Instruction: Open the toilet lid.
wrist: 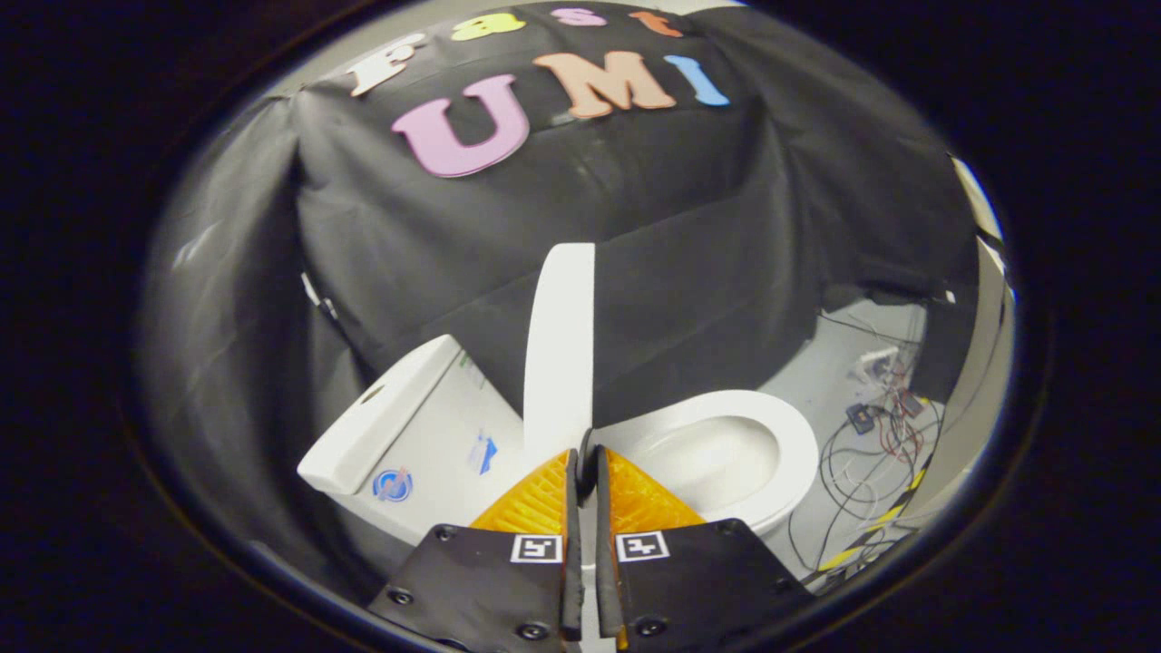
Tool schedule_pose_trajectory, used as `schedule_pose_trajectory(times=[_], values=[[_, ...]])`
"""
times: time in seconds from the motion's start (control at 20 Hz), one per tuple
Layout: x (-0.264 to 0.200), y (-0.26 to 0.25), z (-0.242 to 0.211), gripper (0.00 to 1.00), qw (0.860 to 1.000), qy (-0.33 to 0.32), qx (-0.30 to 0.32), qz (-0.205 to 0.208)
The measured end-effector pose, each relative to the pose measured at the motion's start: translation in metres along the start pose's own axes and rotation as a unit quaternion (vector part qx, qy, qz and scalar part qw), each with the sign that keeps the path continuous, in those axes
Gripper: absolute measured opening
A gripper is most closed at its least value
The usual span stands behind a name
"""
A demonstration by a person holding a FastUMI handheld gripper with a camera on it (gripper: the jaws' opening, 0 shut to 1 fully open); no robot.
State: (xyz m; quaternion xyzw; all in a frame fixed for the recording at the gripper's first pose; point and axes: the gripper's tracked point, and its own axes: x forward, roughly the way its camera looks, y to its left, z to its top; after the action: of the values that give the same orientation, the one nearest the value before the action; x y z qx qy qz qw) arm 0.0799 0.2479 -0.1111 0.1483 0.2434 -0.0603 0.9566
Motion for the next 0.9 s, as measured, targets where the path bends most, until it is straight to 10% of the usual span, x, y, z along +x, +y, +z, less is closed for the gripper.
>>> schedule_pose_trajectory(times=[0.9], values=[[0.023,0.139,-0.031,0.13,0.972,0.053,-0.128,0.190]])
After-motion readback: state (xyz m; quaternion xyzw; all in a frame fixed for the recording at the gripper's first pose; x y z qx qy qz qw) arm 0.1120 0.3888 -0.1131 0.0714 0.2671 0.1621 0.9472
